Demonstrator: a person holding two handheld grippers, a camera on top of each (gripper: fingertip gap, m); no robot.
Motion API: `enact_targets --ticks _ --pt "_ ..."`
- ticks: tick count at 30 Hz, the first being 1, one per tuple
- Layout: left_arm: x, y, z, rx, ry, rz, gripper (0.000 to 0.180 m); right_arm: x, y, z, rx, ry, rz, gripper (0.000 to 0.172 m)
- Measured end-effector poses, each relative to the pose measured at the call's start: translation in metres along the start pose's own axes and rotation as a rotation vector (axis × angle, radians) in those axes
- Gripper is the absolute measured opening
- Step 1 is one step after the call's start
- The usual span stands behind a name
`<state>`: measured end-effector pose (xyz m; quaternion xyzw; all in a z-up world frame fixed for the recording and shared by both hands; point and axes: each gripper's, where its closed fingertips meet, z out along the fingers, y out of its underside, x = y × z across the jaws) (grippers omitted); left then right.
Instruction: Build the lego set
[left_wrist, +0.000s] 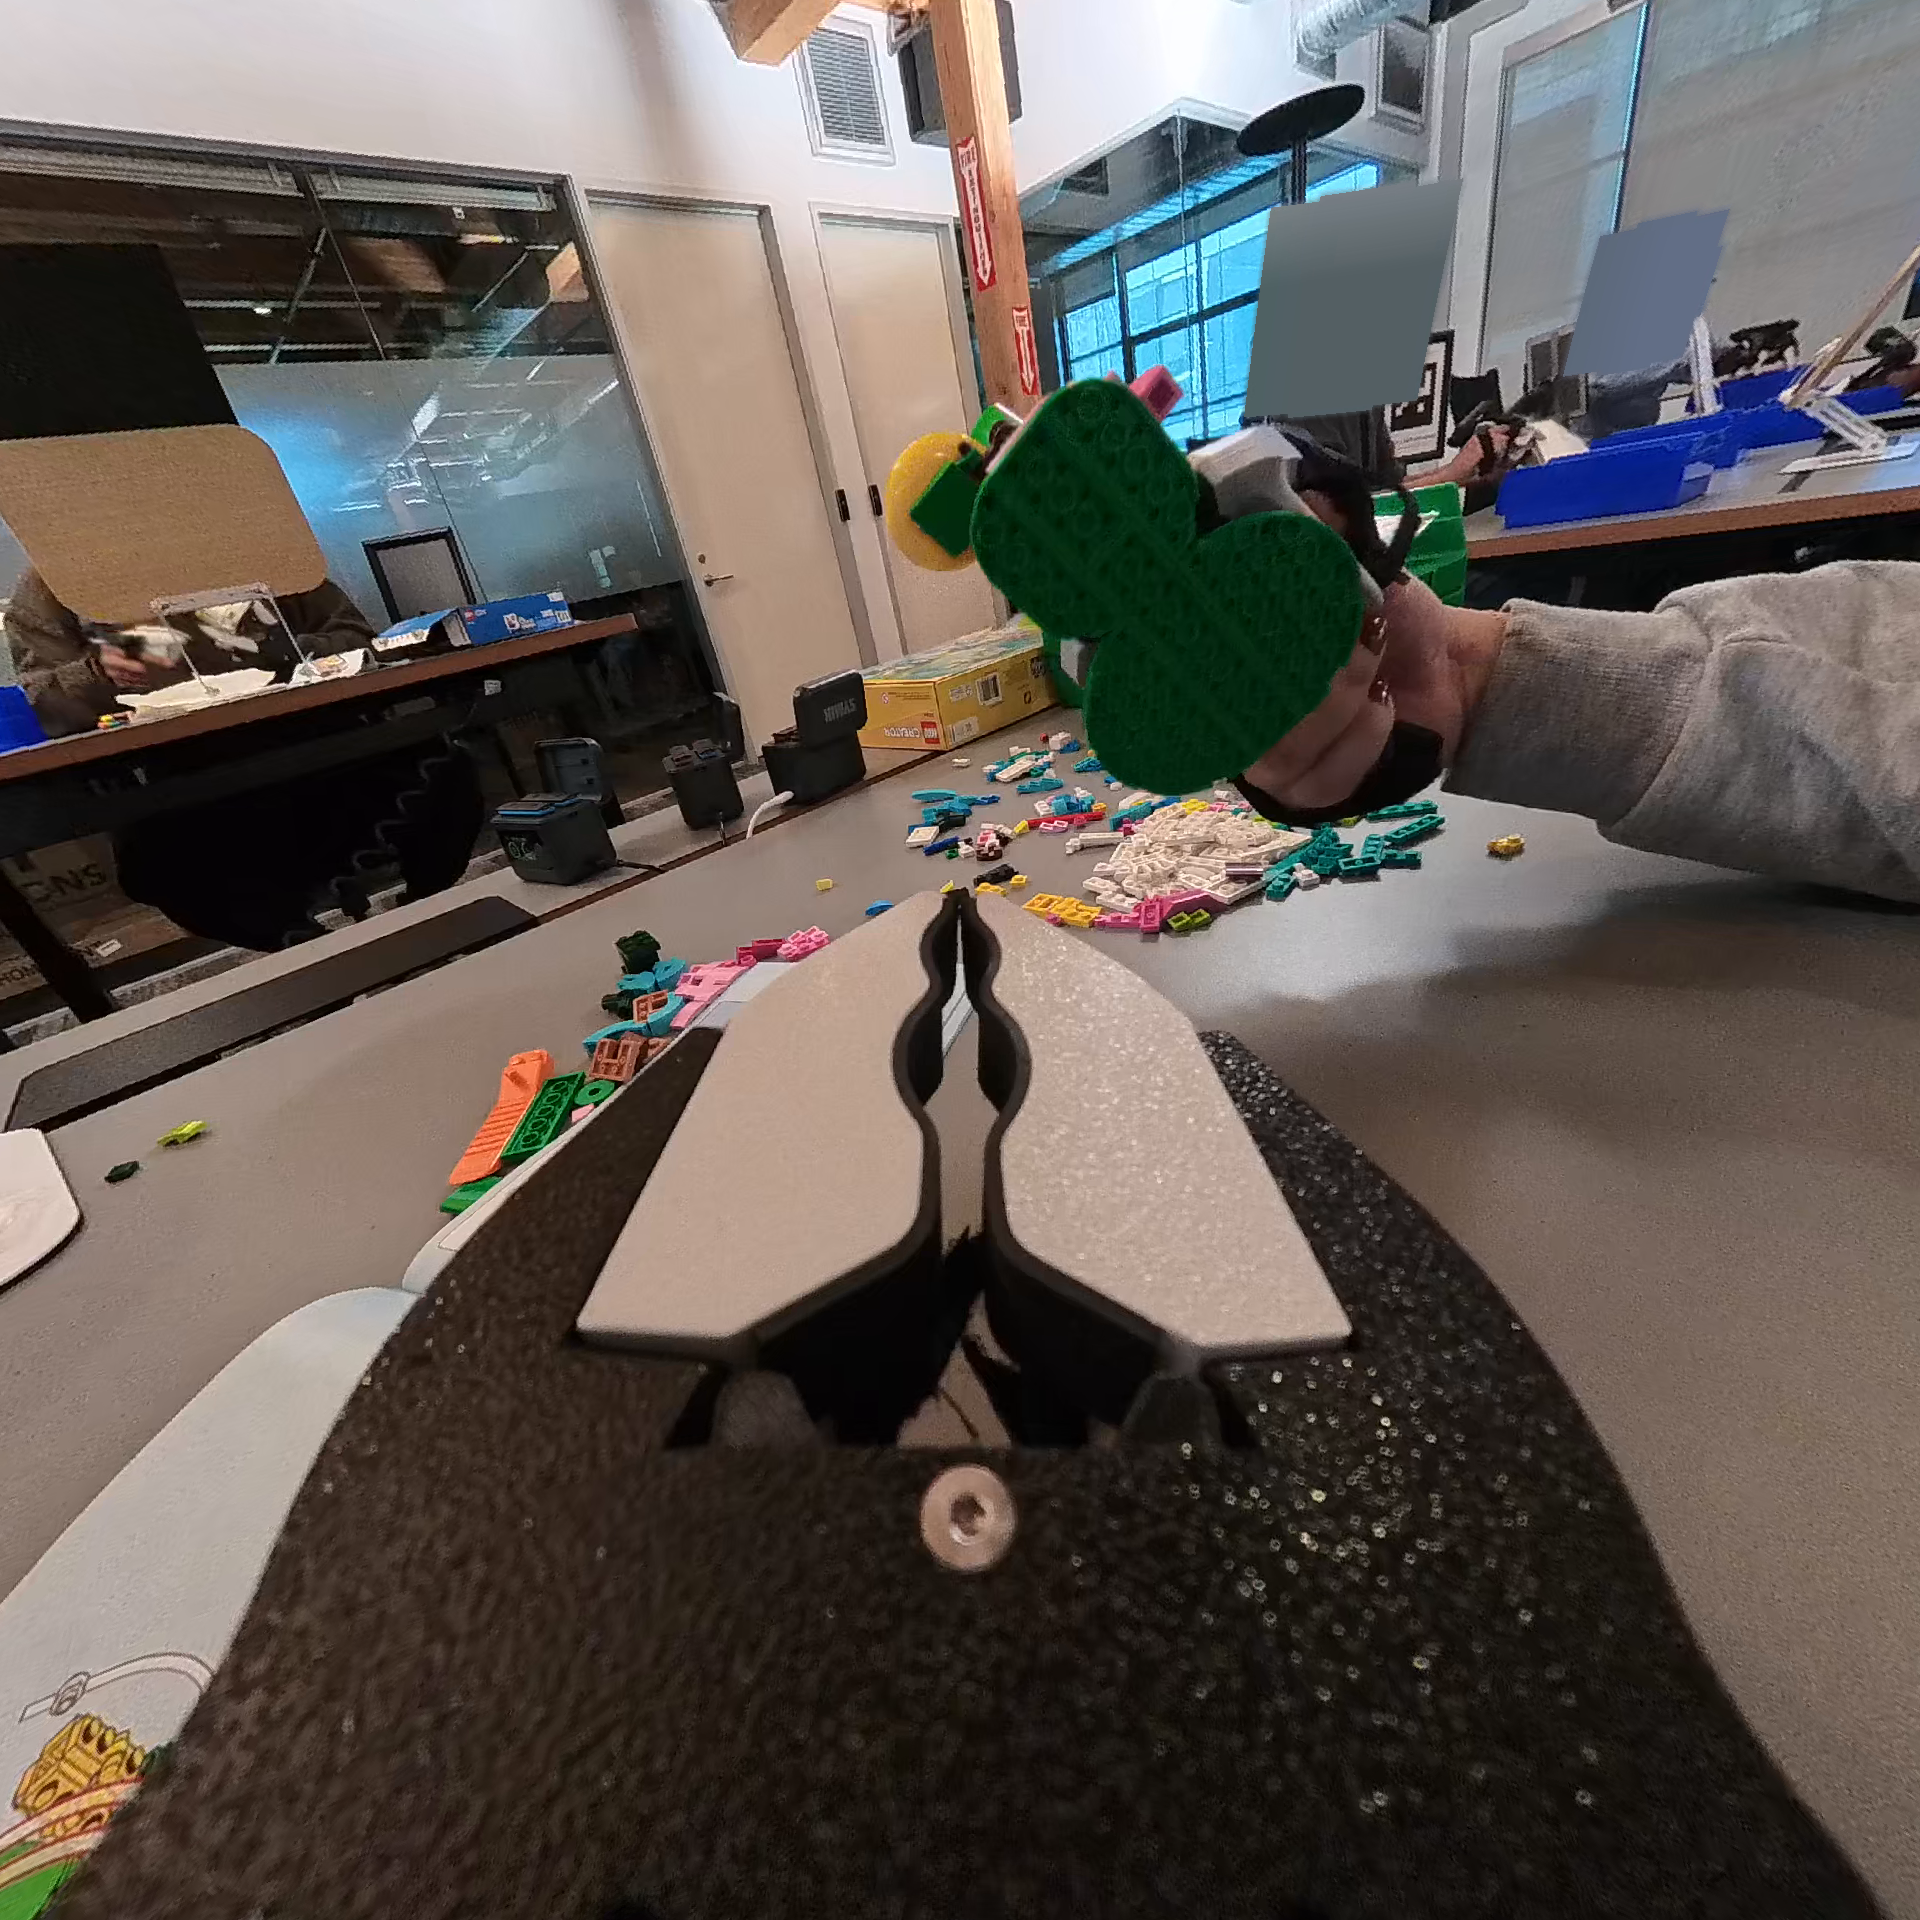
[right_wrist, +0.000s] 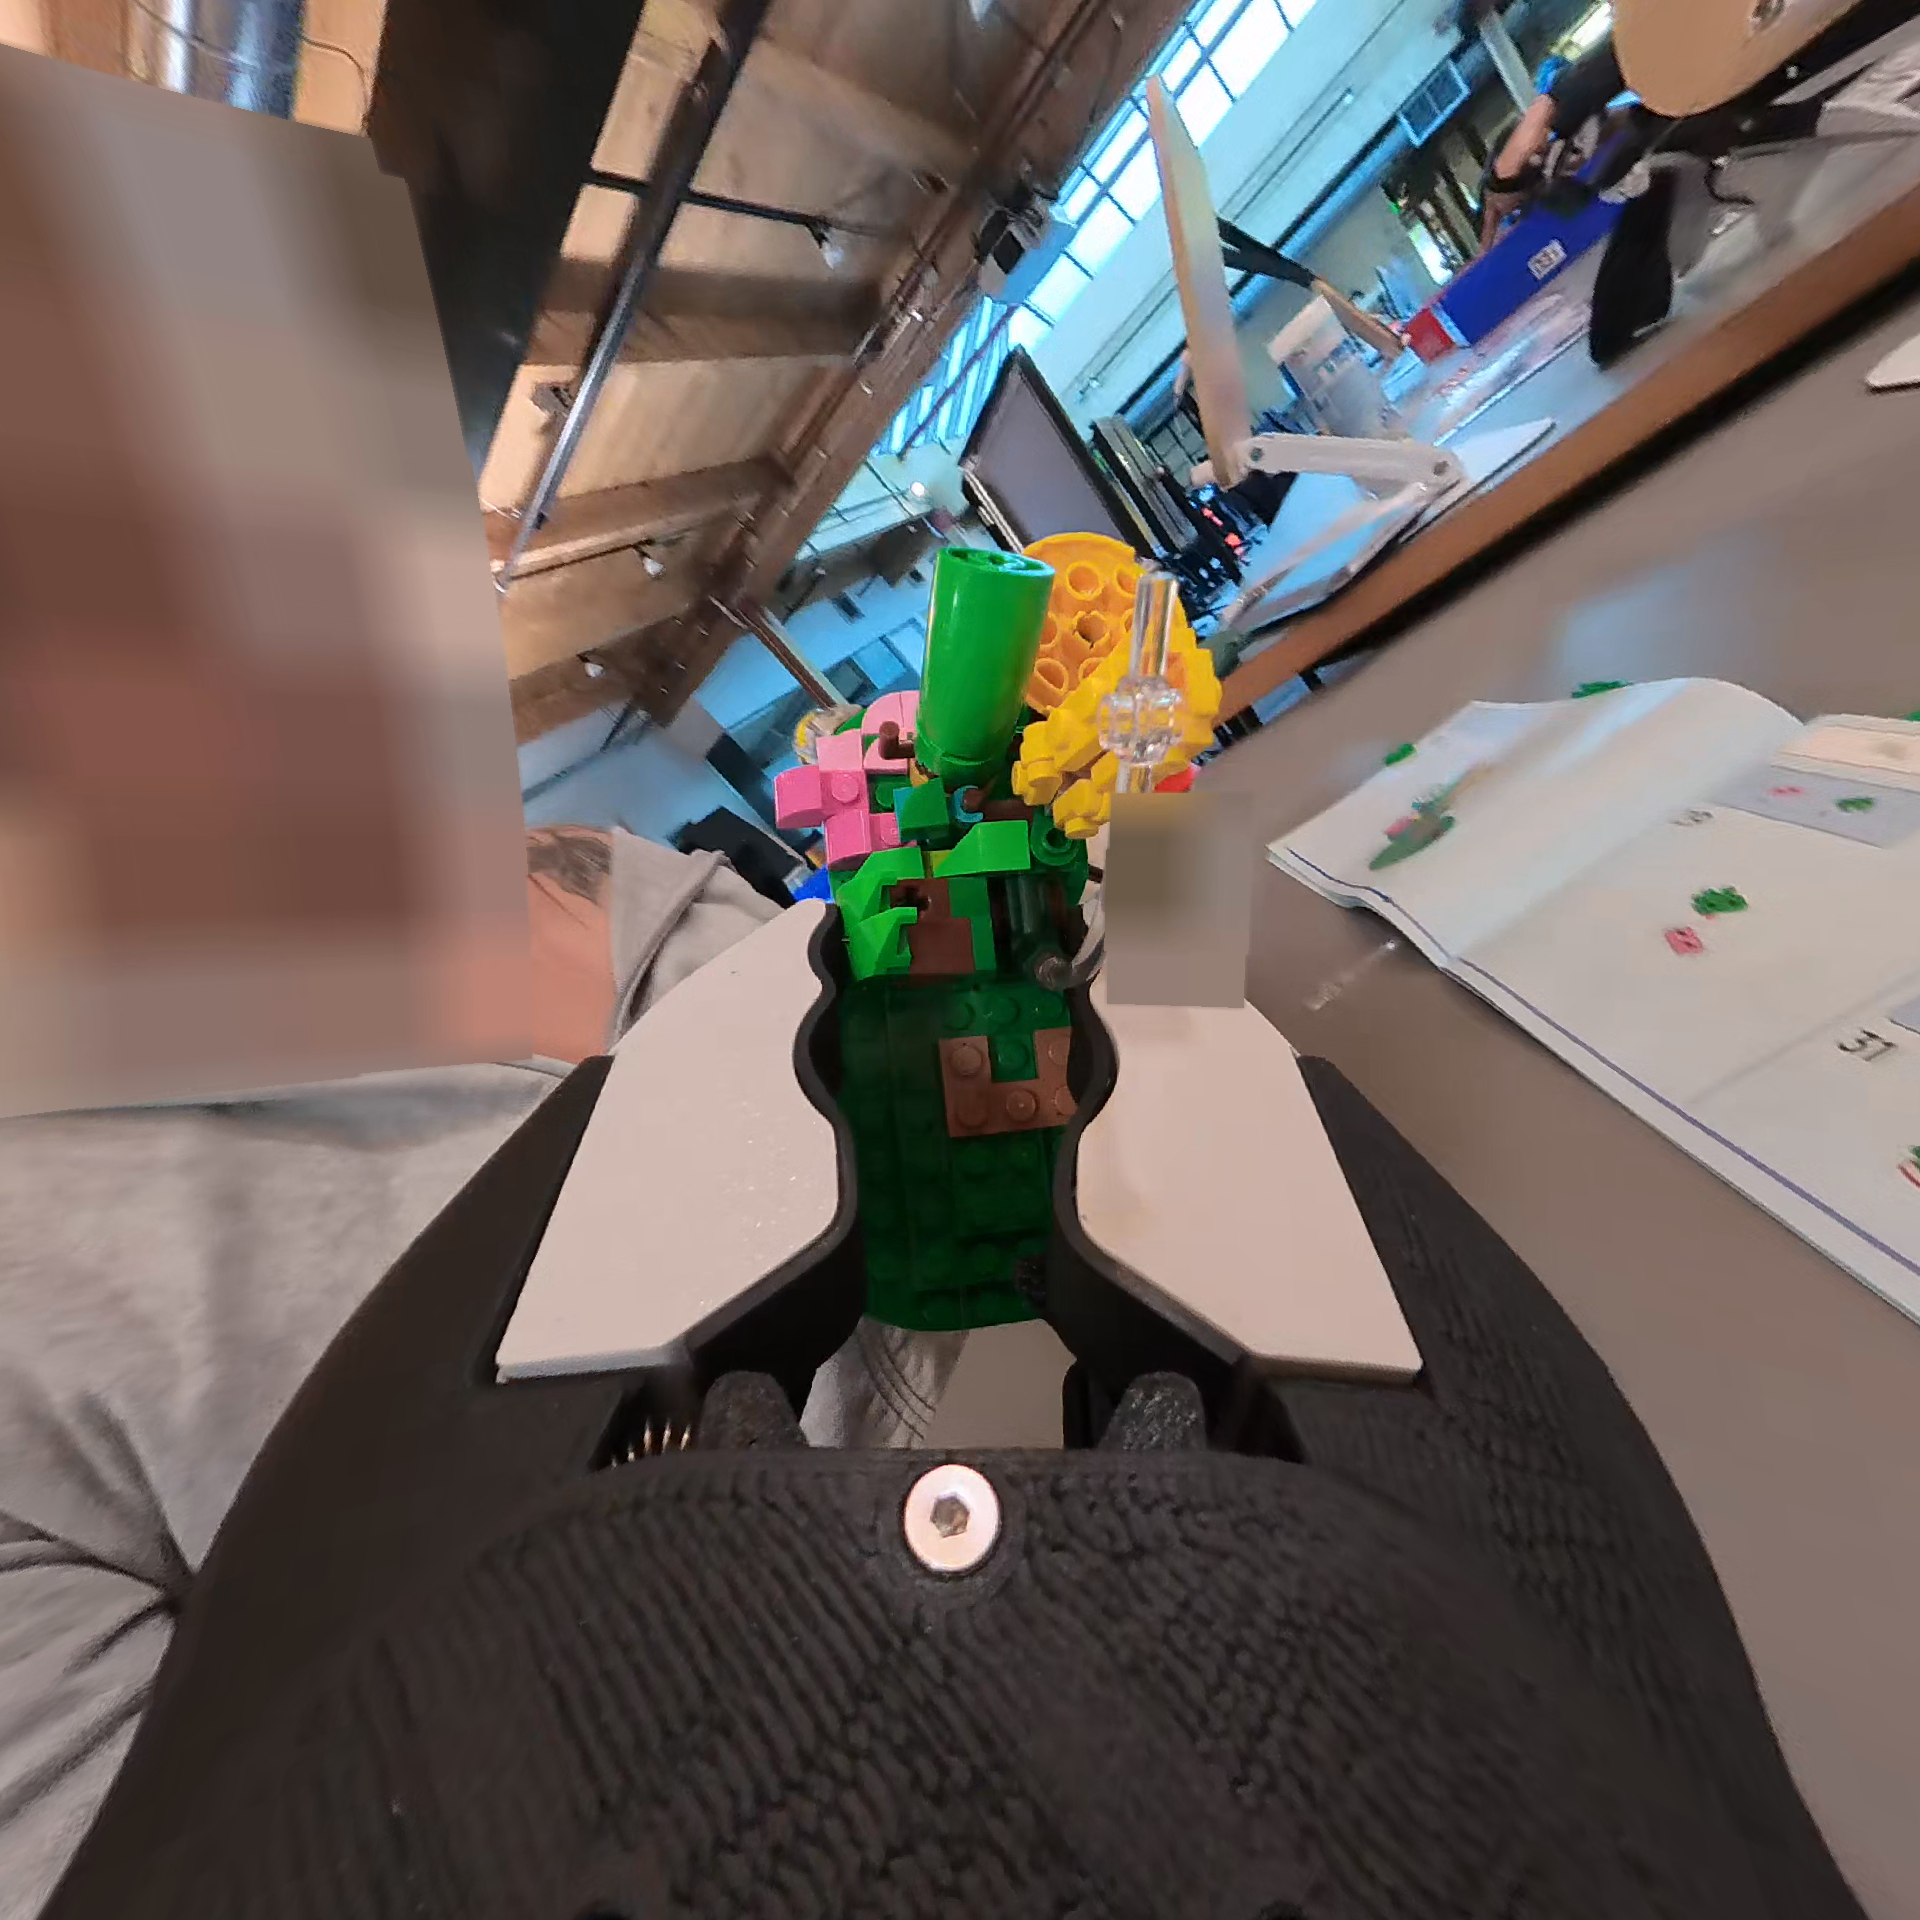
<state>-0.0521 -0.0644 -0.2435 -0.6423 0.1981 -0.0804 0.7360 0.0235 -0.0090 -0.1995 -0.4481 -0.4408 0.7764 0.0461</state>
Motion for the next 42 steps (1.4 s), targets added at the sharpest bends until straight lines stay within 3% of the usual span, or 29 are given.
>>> enact_targets --ticks 3,8,11,14,25,31,37,42 --pt "0.001 0.000 0.000 0.002 0.000 0.007 0.000 0.015 0.008 0.001 -0.073 0.172 -0.149 0.039" --pt "0.004 0.001 0.001 -0.003 0.015 0.028 0.000 0.066 0.048 -0.015 -0.573 0.688 -0.543 0.039" --pt "0.005 0.002 0.002 -0.008 0.023 0.023 0.000 0.080 0.068 -0.019 -0.788 0.787 -0.653 0.040" --pt "0.004 0.001 0.001 -0.005 0.022 0.019 0.000 0.092 0.082 -0.022 -0.894 0.811 -0.651 0.039" --pt "0.005 0.002 0.001 -0.006 0.025 0.021 0.000 0.114 0.100 -0.010 -0.940 0.754 -0.603 0.040" --pt "0.005 0.002 0.001 -0.006 0.025 0.020 0.000 0.090 0.085 -0.015 -0.808 0.747 -0.577 0.058" --pt "0.005 0.002 0.001 -0.006 0.024 0.019 0.000 0.061 0.052 -0.081 -0.614 0.970 -0.555 0.057" --pt "0.006 0.002 0.002 -0.012 0.025 0.029 0.000 0.055 0.041 -0.144 -0.545 1.197 -0.500 0.052"
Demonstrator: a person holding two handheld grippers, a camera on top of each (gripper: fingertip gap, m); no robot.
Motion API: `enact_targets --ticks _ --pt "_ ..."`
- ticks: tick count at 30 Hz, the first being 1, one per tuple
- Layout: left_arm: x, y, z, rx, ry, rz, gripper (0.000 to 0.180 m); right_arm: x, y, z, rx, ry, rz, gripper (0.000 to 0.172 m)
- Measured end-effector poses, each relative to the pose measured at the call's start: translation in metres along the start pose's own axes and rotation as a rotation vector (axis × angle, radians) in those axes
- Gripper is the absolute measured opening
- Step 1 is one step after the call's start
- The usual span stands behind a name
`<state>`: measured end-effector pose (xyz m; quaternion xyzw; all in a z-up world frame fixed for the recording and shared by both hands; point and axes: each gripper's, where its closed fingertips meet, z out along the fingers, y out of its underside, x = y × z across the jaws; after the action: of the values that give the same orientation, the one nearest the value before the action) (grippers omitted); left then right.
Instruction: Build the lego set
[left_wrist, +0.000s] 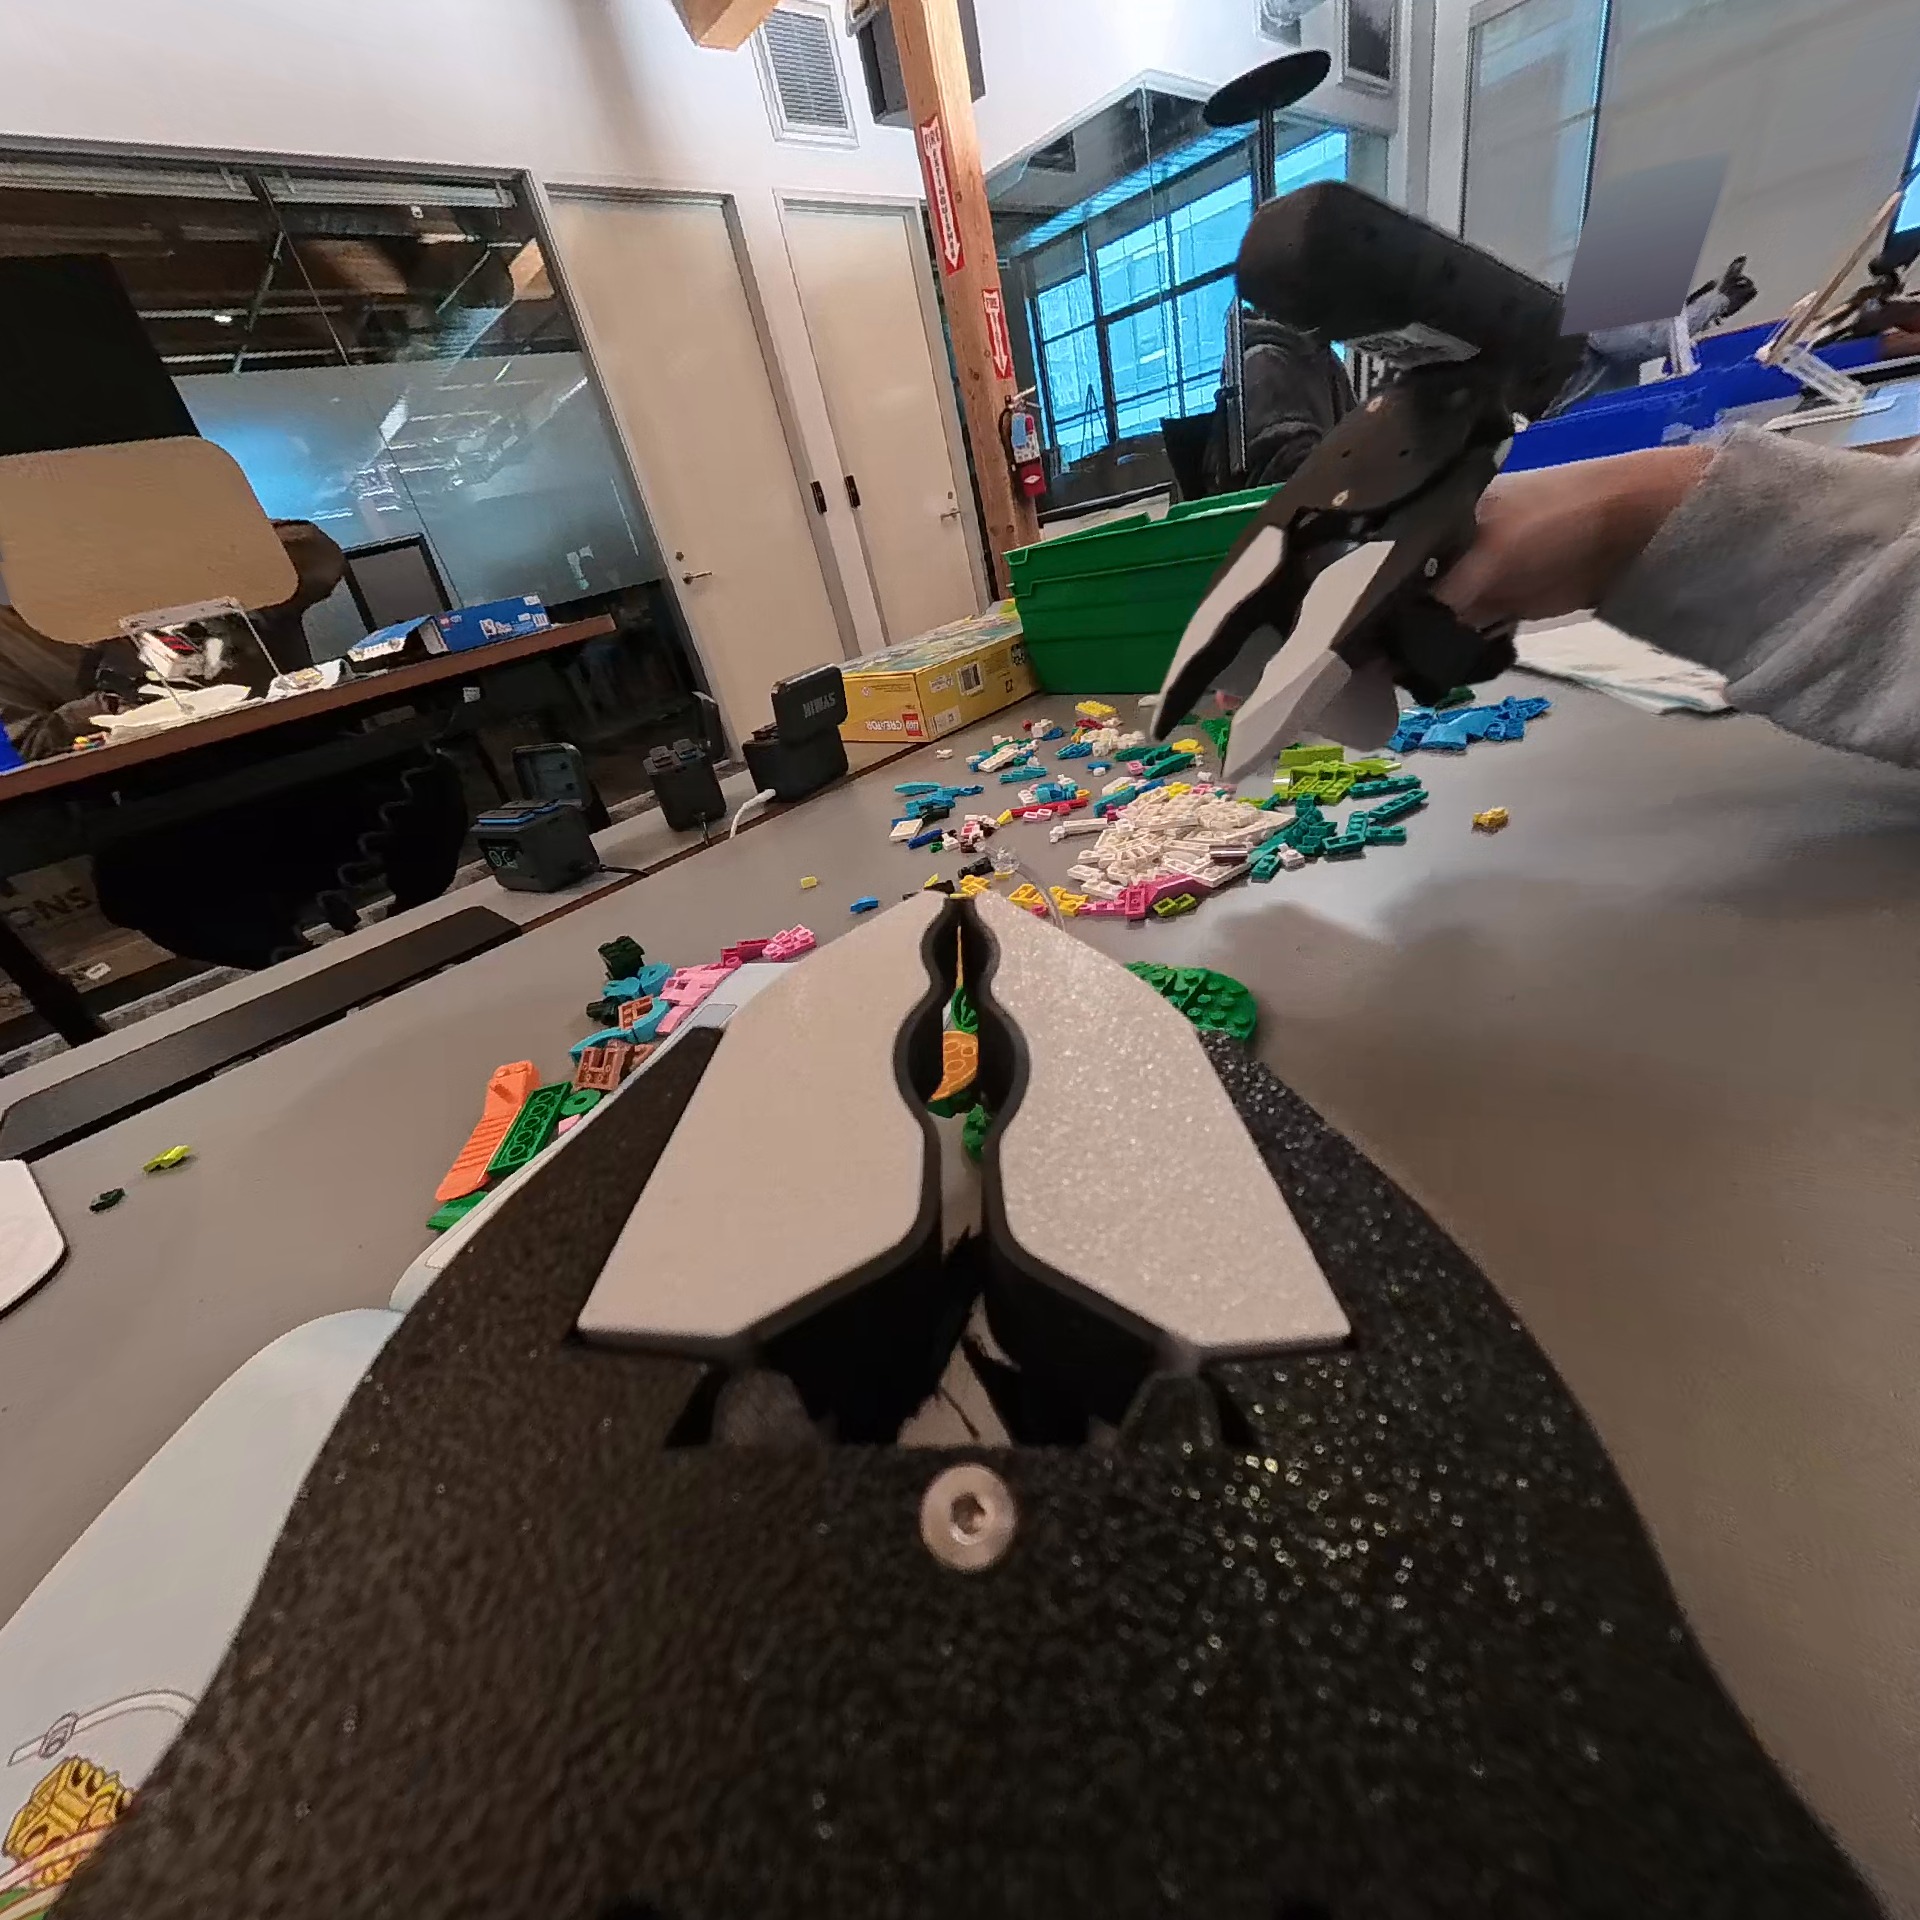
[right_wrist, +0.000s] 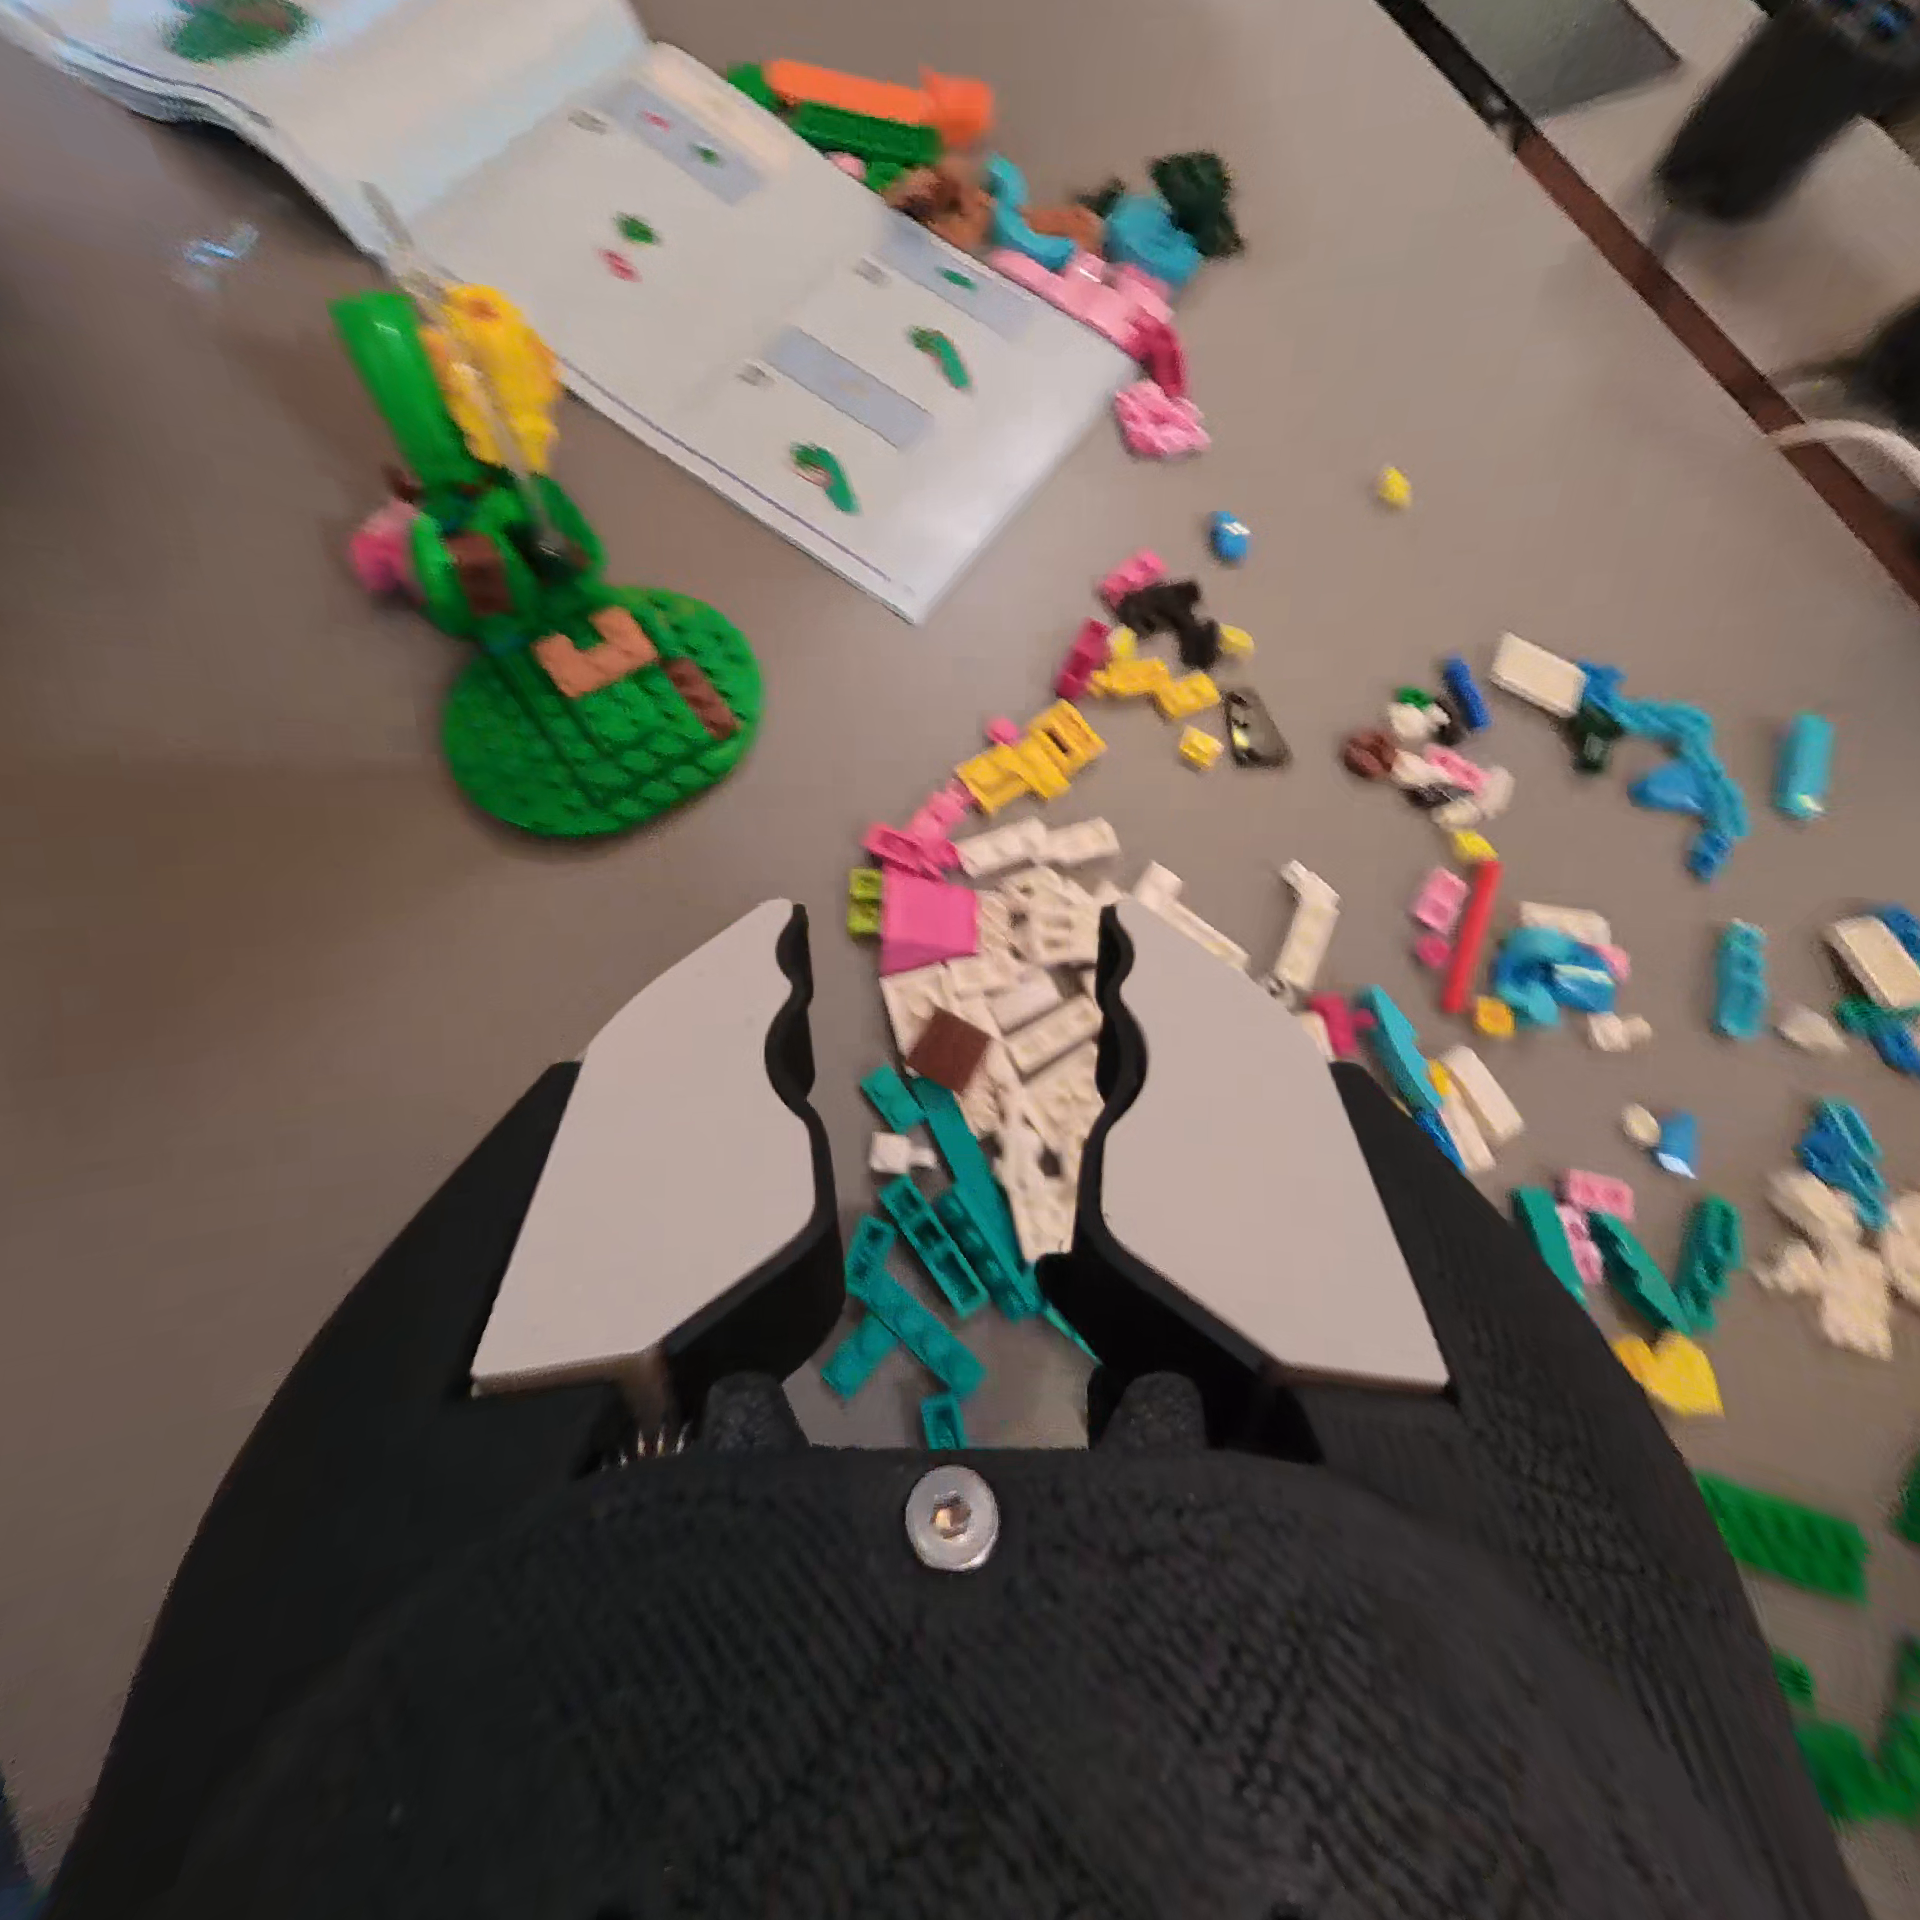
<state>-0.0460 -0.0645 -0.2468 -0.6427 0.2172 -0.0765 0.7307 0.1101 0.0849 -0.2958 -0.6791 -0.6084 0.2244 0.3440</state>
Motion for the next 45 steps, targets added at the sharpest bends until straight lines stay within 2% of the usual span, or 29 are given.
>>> enact_targets --ticks 5,9,15,18,21,27,33,38,45 --pt "0.003 0.001 0.001 -0.009 0.005 0.017 0.000 0.031 0.018 0.000 -0.054 0.128 0.101 0.042" --pt "0.004 0.002 0.001 -0.017 0.008 0.027 0.000 0.043 0.018 0.014 -0.103 0.185 0.102 0.037" --pt "0.003 0.002 0.001 -0.018 0.007 0.017 0.000 0.051 -0.013 0.046 -0.103 0.163 0.082 0.026" --pt "0.001 0.002 0.002 -0.016 0.007 0.008 0.000 0.057 -0.030 0.066 -0.129 0.118 0.134 0.011" --pt "0.000 0.002 0.002 -0.015 0.009 -0.003 0.000 0.063 -0.047 0.083 -0.158 0.089 0.185 0.004" --pt "0.001 0.002 0.002 -0.014 0.015 -0.003 0.000 0.071 -0.072 0.106 -0.163 0.080 0.168 0.003" --pt "0.003 0.002 0.002 -0.015 0.023 0.004 0.000 0.090 -0.068 0.111 -0.248 0.165 0.139 0.003" --pt "0.004 0.002 0.002 -0.017 0.027 0.002 0.000 0.096 -0.080 0.116 -0.217 0.125 0.205 0.000" --pt "0.003 0.000 0.001 -0.010 0.028 -0.013 0.000 0.092 -0.072 0.134 -0.219 0.051 0.137 0.000"
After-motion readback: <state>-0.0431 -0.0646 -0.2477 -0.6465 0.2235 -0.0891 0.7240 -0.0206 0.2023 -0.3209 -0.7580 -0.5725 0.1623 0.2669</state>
